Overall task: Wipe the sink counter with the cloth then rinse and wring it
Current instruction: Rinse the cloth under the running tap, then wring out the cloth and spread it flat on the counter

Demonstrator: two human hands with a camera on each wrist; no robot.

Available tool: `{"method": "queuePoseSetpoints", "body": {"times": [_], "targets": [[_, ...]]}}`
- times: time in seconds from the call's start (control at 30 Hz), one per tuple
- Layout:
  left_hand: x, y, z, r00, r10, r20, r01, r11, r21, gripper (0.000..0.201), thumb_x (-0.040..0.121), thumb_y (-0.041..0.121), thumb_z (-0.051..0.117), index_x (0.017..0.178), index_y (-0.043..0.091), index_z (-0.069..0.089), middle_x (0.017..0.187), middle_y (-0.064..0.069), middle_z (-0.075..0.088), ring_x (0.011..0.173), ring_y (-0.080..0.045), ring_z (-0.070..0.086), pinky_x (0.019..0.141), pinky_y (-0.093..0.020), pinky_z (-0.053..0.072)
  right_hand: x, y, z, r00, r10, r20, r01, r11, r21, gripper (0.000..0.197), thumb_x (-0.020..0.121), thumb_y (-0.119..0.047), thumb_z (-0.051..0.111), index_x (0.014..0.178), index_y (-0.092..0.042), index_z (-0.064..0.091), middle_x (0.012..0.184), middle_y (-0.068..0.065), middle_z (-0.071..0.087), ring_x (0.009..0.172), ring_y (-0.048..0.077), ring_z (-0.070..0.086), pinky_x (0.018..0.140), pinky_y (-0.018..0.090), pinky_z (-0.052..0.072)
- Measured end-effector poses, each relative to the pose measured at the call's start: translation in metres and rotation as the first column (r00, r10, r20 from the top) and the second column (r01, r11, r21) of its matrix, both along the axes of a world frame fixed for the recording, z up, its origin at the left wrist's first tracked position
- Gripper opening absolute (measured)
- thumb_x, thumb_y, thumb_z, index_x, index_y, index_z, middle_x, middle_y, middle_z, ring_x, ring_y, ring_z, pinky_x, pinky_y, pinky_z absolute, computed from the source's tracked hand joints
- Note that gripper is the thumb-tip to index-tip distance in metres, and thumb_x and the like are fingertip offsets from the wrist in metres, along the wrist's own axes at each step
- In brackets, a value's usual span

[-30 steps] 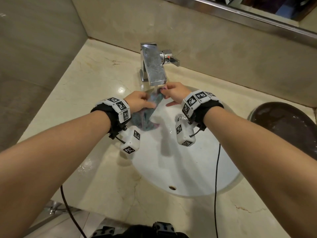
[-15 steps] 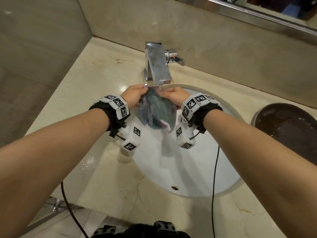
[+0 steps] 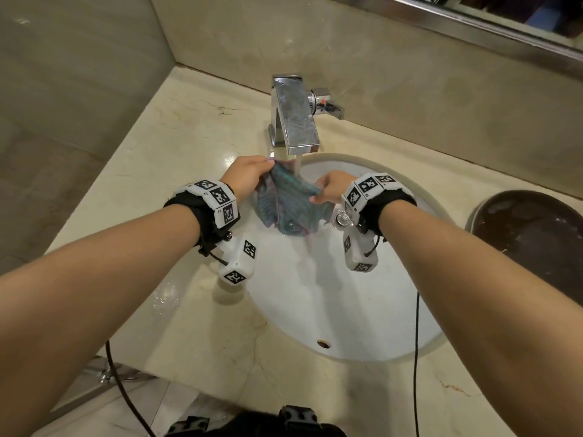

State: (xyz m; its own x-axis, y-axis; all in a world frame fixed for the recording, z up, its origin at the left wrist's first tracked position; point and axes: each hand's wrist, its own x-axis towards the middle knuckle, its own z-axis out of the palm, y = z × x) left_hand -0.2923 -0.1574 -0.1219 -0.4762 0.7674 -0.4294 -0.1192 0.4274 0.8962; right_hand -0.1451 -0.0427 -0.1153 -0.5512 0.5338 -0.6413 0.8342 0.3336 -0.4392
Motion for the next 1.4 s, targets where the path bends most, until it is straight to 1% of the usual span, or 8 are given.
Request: {"method": "queuePoseSetpoints", "body": {"times": [0.2,0.3,0.47,0.57,0.8,0.93,1.13,1.4], "targets": [[-0.002,-0.001,0.006,0.986,-0.036,-0.162,0.044,0.998,0.046,0.026,0.085,0.006,0.061,0.062,0.016,0.053,0.065,-0.001,0.050,0.062,-0.009,0.049,0.058,-0.010,0.042,-0.005,0.001,0.010,0.926,-0.304,-0.224,0.245,0.935,-0.258,0.010,0.091,-0.018,0.057,0.101,-0.016,0.059,0.098,0.005,0.061,0.093,0.020,0.053,0.079,0.027,0.045],[0.002,0.000,0.014,0.984,-0.090,-0.155,0.102,0.992,0.072,0.024,0.086,0.004,0.061,0.066,0.013,0.054,0.066,0.000,0.054,0.052,0.003,0.055,0.052,-0.004,0.045,-0.007,0.004,0.013,0.902,-0.321,-0.289,0.287,0.945,-0.156,0.032,0.090,-0.022,0.059,0.120,-0.016,0.050,0.102,0.002,0.055,0.088,0.016,0.053,0.063,0.020,0.039],[0.010,0.001,0.022,0.954,-0.166,-0.248,0.180,0.983,0.033,0.030,0.085,0.007,0.063,0.060,0.018,0.050,0.063,0.004,0.052,0.044,0.011,0.052,0.048,-0.001,0.040,-0.014,0.020,0.025,0.771,-0.432,-0.468,0.455,0.888,-0.069,0.038,0.090,-0.010,0.051,0.126,-0.009,0.040,0.078,-0.002,0.051,0.087,0.023,0.054,0.067,0.027,0.040],[0.011,0.002,0.026,0.935,-0.182,-0.304,0.193,0.981,0.008,0.032,0.085,0.009,0.064,0.058,0.018,0.049,0.058,0.002,0.046,0.038,0.006,0.045,0.044,-0.001,0.033,-0.014,0.025,0.033,0.788,-0.386,-0.480,0.442,0.897,0.005,0.025,0.088,-0.005,0.047,0.112,-0.013,0.048,0.079,0.000,0.055,0.084,0.023,0.055,0.068,0.030,0.043],[0.016,-0.003,0.031,0.930,-0.246,-0.273,0.244,0.969,-0.043,0.035,0.085,0.016,0.066,0.056,0.016,0.046,0.062,-0.004,0.048,0.060,-0.009,0.049,0.056,-0.016,0.040,-0.011,0.022,0.052,0.939,-0.145,-0.310,0.224,0.945,0.238,0.046,0.091,-0.006,0.044,0.136,-0.014,0.048,0.113,0.011,0.067,0.098,0.029,0.065,0.087,0.037,0.053],[0.026,-0.004,0.037,0.919,-0.284,-0.274,0.281,0.958,-0.050,0.036,0.087,0.016,0.063,0.056,0.015,0.043,0.060,-0.002,0.044,0.056,-0.007,0.046,0.051,-0.011,0.037,-0.006,0.014,0.056,0.963,-0.072,-0.261,0.135,0.963,0.232,0.054,0.091,-0.004,0.046,0.143,-0.013,0.035,0.115,0.015,0.066,0.101,0.028,0.065,0.080,0.030,0.049],[0.037,-0.007,0.065,0.928,-0.311,-0.203,0.320,0.947,0.010,0.035,0.096,0.015,0.047,0.061,0.014,0.050,0.066,-0.003,0.051,0.064,-0.011,0.050,0.055,-0.009,0.044,0.009,-0.018,0.036,0.979,0.203,-0.014,-0.202,0.976,0.082,0.046,0.086,-0.009,0.063,0.131,-0.012,0.053,0.121,0.011,0.065,0.106,0.026,0.061,0.084,0.030,0.047],[0.031,-0.020,0.084,0.938,-0.257,-0.233,0.272,0.962,0.033,0.030,0.094,0.015,0.052,0.065,0.016,0.060,0.065,0.005,0.058,0.064,-0.005,0.053,0.067,-0.020,0.044,0.021,-0.019,0.040,0.968,-0.079,-0.237,0.088,0.996,0.026,0.016,0.087,-0.013,0.061,0.097,-0.004,0.068,0.099,0.016,0.067,0.090,0.028,0.060,0.073,0.028,0.048]]}}
